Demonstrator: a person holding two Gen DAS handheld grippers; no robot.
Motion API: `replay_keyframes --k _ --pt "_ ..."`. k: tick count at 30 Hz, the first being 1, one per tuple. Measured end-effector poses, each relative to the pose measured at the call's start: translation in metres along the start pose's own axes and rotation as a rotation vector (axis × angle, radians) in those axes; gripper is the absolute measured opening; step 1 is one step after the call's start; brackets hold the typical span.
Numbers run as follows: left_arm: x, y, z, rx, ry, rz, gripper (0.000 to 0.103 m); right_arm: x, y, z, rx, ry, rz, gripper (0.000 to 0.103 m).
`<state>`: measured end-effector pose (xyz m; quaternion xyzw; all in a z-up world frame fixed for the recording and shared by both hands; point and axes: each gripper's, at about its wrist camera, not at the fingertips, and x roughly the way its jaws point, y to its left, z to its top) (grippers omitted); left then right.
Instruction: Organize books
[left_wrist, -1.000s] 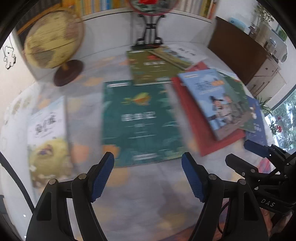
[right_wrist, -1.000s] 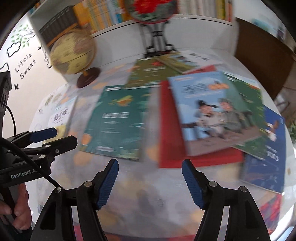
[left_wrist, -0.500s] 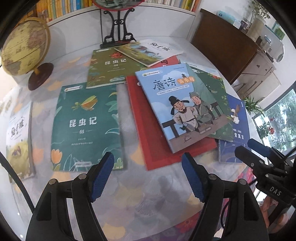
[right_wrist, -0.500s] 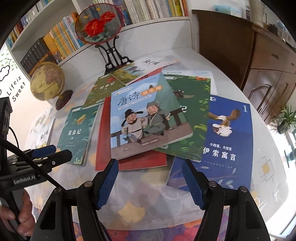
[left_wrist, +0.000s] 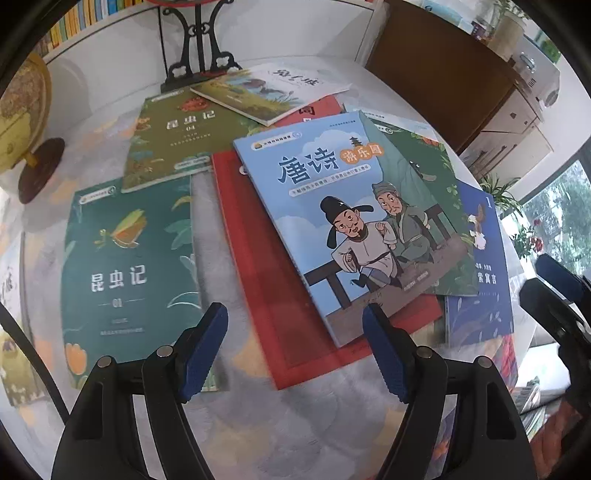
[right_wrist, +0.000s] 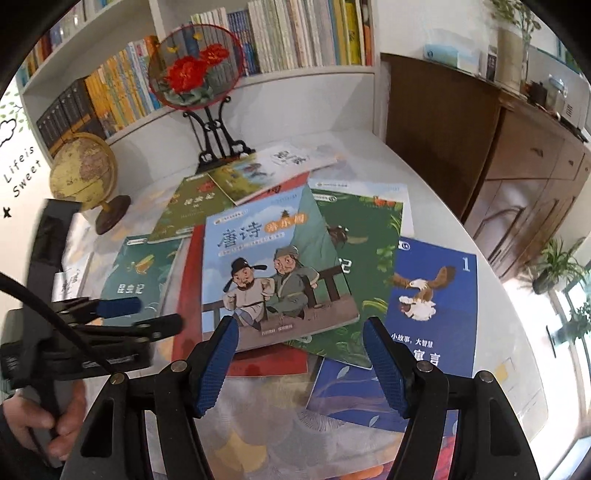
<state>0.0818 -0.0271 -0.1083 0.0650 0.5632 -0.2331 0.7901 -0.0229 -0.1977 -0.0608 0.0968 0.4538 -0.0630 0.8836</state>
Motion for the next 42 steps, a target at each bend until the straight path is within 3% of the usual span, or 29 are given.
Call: replay_keyframes --k 5,10,16,19,26,29,31,35,42 --pt "0.013 -0.004 0.005 -0.045 0.009 0.030 0.074 0.014 -0.009 0.008 -0.055 -0.001 -0.015 0.069" --pt "0.019 -0.019 0.013 -0.088 -0.015 0.045 0.074 0.021 -0.019 0.022 -0.110 0.007 0.064 0.067" --pt "0.016 -0.021 0.015 -0.161 -0.046 0.051 0.074 0.019 -0.024 0.040 -0.163 -0.020 0.094 0.067" --pt "0.022 -0.016 0.009 -0.222 -0.033 0.012 0.074 0.028 -0.025 0.042 -0.175 -0.006 0.101 0.067" --pt "0.021 -0.018 0.011 -0.238 -0.037 0.031 0.074 0.040 -0.023 0.051 -0.199 0.011 0.140 0.067" --pt "0.020 -0.008 0.015 -0.309 -0.049 0.048 0.074 0.042 -0.022 0.057 -0.183 0.011 0.161 0.067" --pt "0.018 0.002 0.018 -0.408 -0.069 0.055 0.074 0.040 -0.021 0.062 -0.164 -0.001 0.157 0.067" --pt "0.020 0.016 0.021 -0.588 -0.087 0.005 0.074 0.032 -0.017 0.068 -0.117 -0.036 0.178 0.067" --pt "0.043 0.001 0.028 -0.627 -0.034 -0.130 0.074 0.031 -0.007 0.067 -0.096 -0.039 0.199 0.067"
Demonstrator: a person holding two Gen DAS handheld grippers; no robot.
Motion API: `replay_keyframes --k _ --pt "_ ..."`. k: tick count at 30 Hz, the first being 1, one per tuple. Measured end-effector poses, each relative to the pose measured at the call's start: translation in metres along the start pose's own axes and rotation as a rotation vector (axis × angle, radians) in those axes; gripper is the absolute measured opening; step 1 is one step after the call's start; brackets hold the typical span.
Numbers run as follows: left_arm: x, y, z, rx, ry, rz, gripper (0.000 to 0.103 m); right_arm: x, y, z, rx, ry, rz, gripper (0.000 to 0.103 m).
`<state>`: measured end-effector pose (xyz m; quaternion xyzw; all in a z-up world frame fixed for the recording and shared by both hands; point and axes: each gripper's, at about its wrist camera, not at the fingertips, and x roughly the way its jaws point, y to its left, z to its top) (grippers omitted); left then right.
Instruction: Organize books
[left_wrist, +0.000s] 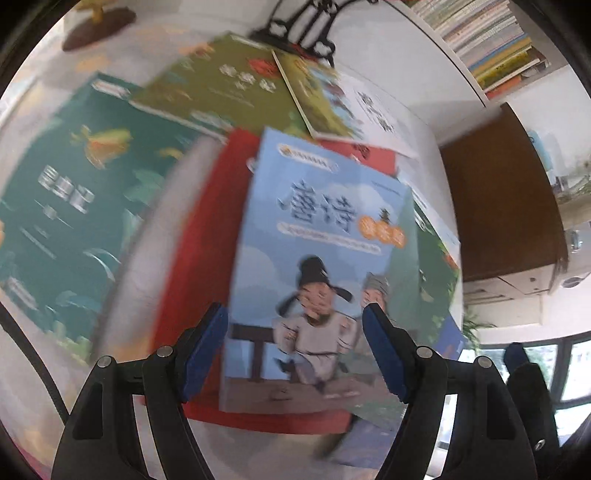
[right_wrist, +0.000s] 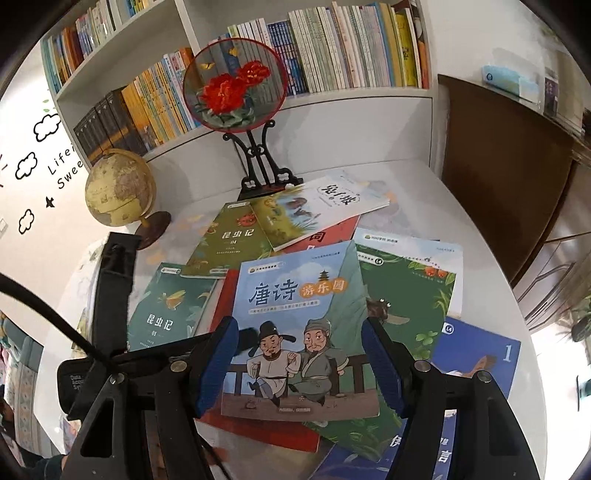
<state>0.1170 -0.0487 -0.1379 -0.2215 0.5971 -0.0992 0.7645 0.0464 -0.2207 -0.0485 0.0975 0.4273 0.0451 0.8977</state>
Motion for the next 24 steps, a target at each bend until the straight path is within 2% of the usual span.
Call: replay_keyframes --k 4,7,11,13,15,18,20,23,24 --pt "0.008 -0.003 -0.005 0.011 0.006 0.032 0.074 0.002 -0.004 -0.004 0.021 0.013 -0.004 0.067" --pt "0.003 -0.001 -0.003 0.000 0.018 -0.005 0.074 0.001 -0.009 -0.005 0.038 0.008 -0.022 0.067" --pt "-0.011 0.005 -0.007 -0.091 0.049 -0.089 0.074 0.003 -0.017 -0.008 0.067 -0.026 -0.171 0.067" --pt "-0.020 0.000 -0.013 -0.088 0.038 -0.098 0.074 0.005 -0.021 -0.010 0.079 -0.032 -0.252 0.068" --pt "-0.029 -0.006 -0.016 -0.097 0.029 -0.109 0.073 0.006 -0.025 -0.013 0.111 -0.035 -0.284 0.069" --pt "-0.033 -0.008 -0.015 -0.118 0.031 -0.152 0.074 0.000 -0.035 -0.017 0.209 -0.069 -0.256 0.069" --pt "-0.035 -0.010 -0.015 -0.107 0.021 -0.143 0.074 -0.003 -0.038 -0.018 0.249 -0.074 -0.230 0.069" --pt "-0.026 -0.005 -0.013 -0.139 0.053 -0.165 0.074 0.002 -0.036 -0.017 0.233 -0.044 -0.236 0.071" --pt "-0.022 -0.003 -0.013 -0.152 0.068 -0.171 0.074 0.007 -0.037 -0.018 0.248 -0.019 -0.215 0.071"
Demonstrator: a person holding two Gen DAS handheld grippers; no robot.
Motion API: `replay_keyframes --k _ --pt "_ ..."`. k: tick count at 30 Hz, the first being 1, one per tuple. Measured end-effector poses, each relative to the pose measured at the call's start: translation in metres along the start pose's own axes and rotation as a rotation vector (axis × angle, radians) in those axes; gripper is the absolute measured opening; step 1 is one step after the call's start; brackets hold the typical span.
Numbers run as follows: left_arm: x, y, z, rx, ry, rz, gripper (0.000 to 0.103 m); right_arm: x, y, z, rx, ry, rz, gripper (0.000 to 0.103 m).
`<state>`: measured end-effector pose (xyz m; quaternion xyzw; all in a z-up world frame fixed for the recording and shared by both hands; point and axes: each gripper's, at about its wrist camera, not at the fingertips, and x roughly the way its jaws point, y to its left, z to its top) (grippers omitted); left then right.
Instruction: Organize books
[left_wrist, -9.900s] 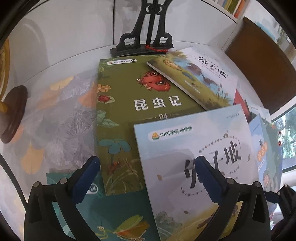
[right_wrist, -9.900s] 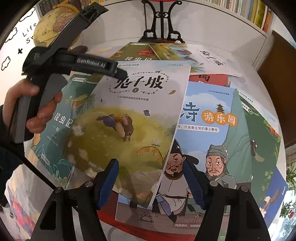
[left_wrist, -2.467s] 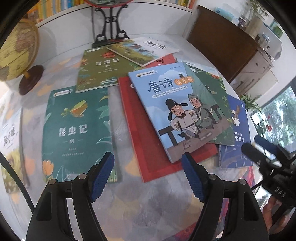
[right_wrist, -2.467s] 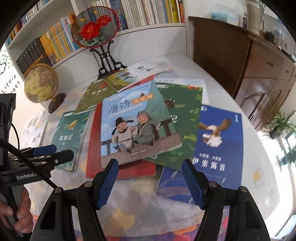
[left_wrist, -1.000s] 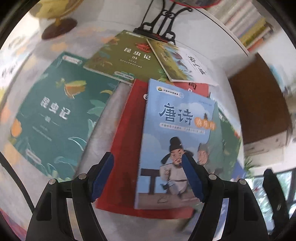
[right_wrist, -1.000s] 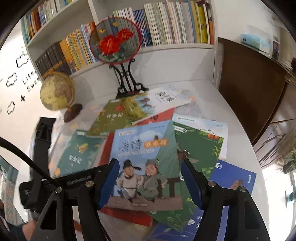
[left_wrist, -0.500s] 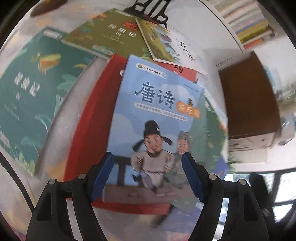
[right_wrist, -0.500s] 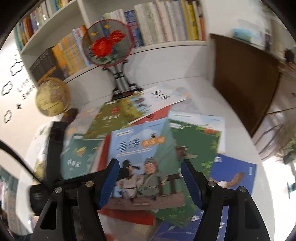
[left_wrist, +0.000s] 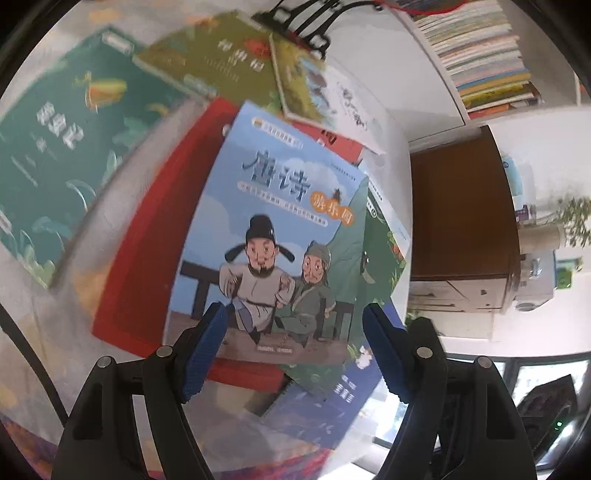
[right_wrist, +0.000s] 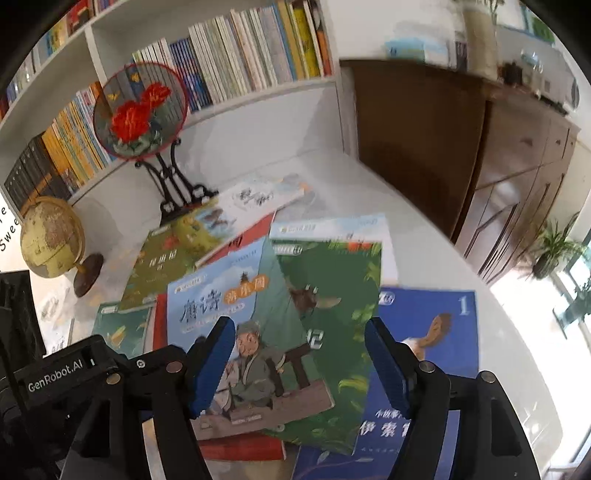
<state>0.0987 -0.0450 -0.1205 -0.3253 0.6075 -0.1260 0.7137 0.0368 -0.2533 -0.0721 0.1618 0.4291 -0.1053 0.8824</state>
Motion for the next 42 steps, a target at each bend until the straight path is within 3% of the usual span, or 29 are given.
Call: replay_keyframes --k 4,8,9,11,12,14,18,28,33,36,38,42 --pt "0.008 0.009 0.001 0.014 0.009 0.047 0.074 0.016 -0.001 -0.007 0.022 0.081 0.031 0.071" --pt "0.019 0.027 0.010 0.089 0.007 0.165 0.074 0.029 0.004 -0.009 -0.122 0.092 -0.015 0.071" --pt "0.024 0.032 0.012 0.122 0.006 0.210 0.074 0.035 0.005 -0.012 -0.173 0.101 -0.021 0.071" --pt "0.023 0.024 0.013 0.246 -0.024 0.219 0.083 0.054 0.008 -0.018 -0.302 0.153 -0.070 0.071" --pt "0.027 0.017 0.013 0.335 -0.017 0.285 0.083 0.062 0.007 -0.021 -0.337 0.182 -0.073 0.071" --pt "0.034 0.010 0.013 0.442 0.012 0.347 0.083 0.073 0.002 -0.024 -0.364 0.227 -0.044 0.071" --pt "0.036 0.012 0.016 0.525 0.013 0.409 0.083 0.080 -0.006 -0.019 -0.362 0.260 0.036 0.071" --pt "0.043 0.022 0.038 0.528 0.109 0.272 0.084 0.095 0.004 -0.003 -0.399 0.295 0.187 0.071" --pt "0.038 0.025 0.037 0.519 0.111 0.228 0.084 0.094 0.015 -0.007 -0.401 0.309 0.253 0.056" --pt "0.036 0.026 0.039 0.507 0.115 0.206 0.084 0.092 0.019 -0.010 -0.387 0.350 0.351 0.042" --pt "0.031 0.029 0.037 0.502 0.106 0.196 0.084 0.092 0.024 -0.015 -0.385 0.362 0.379 0.040" --pt "0.013 0.032 0.033 0.495 0.091 0.152 0.081 0.092 0.035 -0.019 -0.410 0.339 0.350 0.040"
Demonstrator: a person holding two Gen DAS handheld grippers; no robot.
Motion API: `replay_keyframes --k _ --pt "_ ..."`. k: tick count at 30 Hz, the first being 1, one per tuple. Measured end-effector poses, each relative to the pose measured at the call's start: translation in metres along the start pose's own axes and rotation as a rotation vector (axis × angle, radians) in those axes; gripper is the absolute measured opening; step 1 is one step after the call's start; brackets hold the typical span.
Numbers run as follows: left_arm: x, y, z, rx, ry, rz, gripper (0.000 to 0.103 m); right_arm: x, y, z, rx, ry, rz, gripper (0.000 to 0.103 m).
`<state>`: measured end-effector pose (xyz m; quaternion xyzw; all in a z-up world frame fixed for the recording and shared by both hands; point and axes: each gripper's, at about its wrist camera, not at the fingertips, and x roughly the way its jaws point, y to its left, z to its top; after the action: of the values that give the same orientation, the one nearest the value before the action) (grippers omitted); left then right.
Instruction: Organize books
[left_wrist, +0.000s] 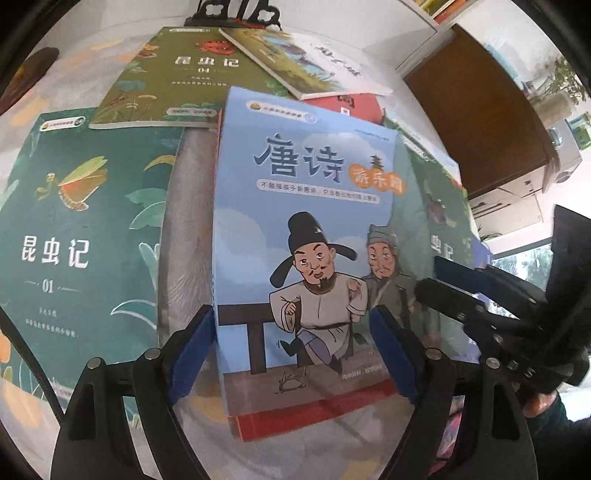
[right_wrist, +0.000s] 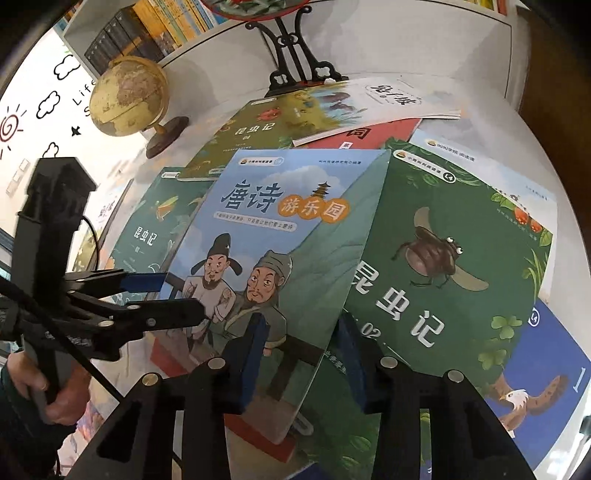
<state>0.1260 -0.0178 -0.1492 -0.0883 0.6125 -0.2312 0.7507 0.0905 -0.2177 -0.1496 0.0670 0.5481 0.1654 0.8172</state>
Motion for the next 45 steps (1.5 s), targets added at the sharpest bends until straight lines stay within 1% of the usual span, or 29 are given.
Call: replay_keyframes --k 2,3,5,8,10,12,14,16,17,21,22,23,24,25,26,27,28,29,30,32,35,37,39,40,41,42,43,45 --pt "-0.017 -0.002 -0.004 0.006 -0.036 -0.046 0.082 0.000 -0.002 0.000 0.010 -0.003 0.005 0.041" --pt "-0.029 -0.004 -0.006 0.009 -0.061 -0.092 0.082 -0.001 -0.005 0.000 0.022 -0.004 0.015 0.040" --pt "-0.047 -0.007 -0.009 0.009 -0.102 -0.154 0.082 -0.002 -0.011 0.000 0.056 -0.008 0.044 0.041" --pt "-0.055 -0.012 -0.007 -0.001 -0.143 -0.201 0.082 -0.003 -0.020 0.000 0.108 -0.012 0.088 0.041" --pt "-0.051 -0.014 -0.005 -0.004 -0.154 -0.181 0.081 -0.004 -0.023 0.000 0.131 -0.015 0.108 0.041" --pt "-0.039 -0.012 -0.004 -0.018 -0.147 -0.137 0.081 -0.005 -0.025 0.000 0.156 -0.016 0.127 0.042" --pt "-0.031 -0.006 -0.003 -0.048 -0.149 -0.135 0.081 -0.005 -0.027 -0.001 0.183 -0.021 0.145 0.044" --pt "-0.026 0.002 -0.003 -0.103 -0.136 -0.201 0.078 -0.005 -0.028 -0.001 0.206 -0.027 0.160 0.048" --pt "-0.029 0.002 -0.004 -0.116 -0.143 -0.223 0.078 -0.005 -0.027 -0.001 0.210 -0.029 0.162 0.049" --pt "-0.052 -0.012 -0.004 -0.079 -0.196 -0.284 0.078 -0.005 -0.024 -0.001 0.205 -0.035 0.155 0.051" --pt "-0.052 -0.014 -0.003 -0.070 -0.204 -0.279 0.078 -0.005 -0.025 -0.001 0.210 -0.035 0.159 0.051" --pt "-0.049 -0.013 -0.003 -0.067 -0.217 -0.254 0.076 -0.005 -0.026 -0.001 0.219 -0.036 0.171 0.051" --pt "-0.041 -0.009 -0.001 -0.083 -0.210 -0.221 0.072 -0.005 -0.029 -0.002 0.231 -0.036 0.185 0.051" --pt "-0.034 -0.004 0.000 -0.106 -0.196 -0.199 0.066 -0.005 -0.031 -0.002 0.245 -0.037 0.199 0.051" --pt "-0.026 0.003 0.001 -0.141 -0.179 -0.194 0.059 -0.005 -0.034 -0.002 0.264 -0.038 0.216 0.051" --pt "-0.020 0.010 0.001 -0.175 -0.173 -0.214 0.056 -0.006 -0.036 -0.003 0.278 -0.040 0.229 0.051" --pt "-0.015 0.018 0.000 -0.223 -0.171 -0.261 0.052 -0.006 -0.038 -0.003 0.289 -0.040 0.240 0.051" --pt "-0.012 0.023 -0.001 -0.256 -0.165 -0.297 0.052 -0.007 -0.039 -0.004 0.299 -0.040 0.248 0.051" --pt "-0.011 0.022 -0.001 -0.264 -0.162 -0.308 0.052 -0.008 -0.038 -0.004 0.301 -0.038 0.250 0.051" --pt "-0.014 0.012 -0.002 -0.227 -0.167 -0.284 0.052 -0.008 -0.034 -0.004 0.290 -0.038 0.229 0.051" --pt "-0.021 -0.004 -0.002 -0.175 -0.169 -0.292 0.052 -0.008 -0.031 -0.004 0.283 -0.040 0.217 0.054" --pt "-0.022 -0.008 -0.001 -0.156 -0.170 -0.280 0.052 -0.008 -0.030 -0.003 0.281 -0.039 0.217 0.056" --pt "-0.015 -0.006 0.001 -0.177 -0.130 -0.332 0.051 -0.007 -0.029 -0.002 0.278 -0.036 0.217 0.056" --pt "-0.014 -0.002 0.001 -0.209 -0.120 -0.376 0.051 -0.007 -0.029 -0.002 0.280 -0.034 0.217 0.058" --pt "-0.014 0.003 0.000 -0.251 -0.116 -0.436 0.051 -0.008 -0.030 -0.002 0.285 -0.029 0.225 0.060" --pt "-0.013 0.009 0.000 -0.303 -0.109 -0.524 0.051 -0.009 -0.032 -0.003 0.295 -0.024 0.236 0.068" --pt "-0.013 0.013 0.000 -0.347 -0.104 -0.605 0.051 -0.010 -0.034 -0.004 0.311 -0.019 0.254 0.073" --pt "-0.012 0.016 0.000 -0.410 -0.100 -0.741 0.051 -0.013 -0.039 -0.009 0.347 -0.006 0.319 0.075"
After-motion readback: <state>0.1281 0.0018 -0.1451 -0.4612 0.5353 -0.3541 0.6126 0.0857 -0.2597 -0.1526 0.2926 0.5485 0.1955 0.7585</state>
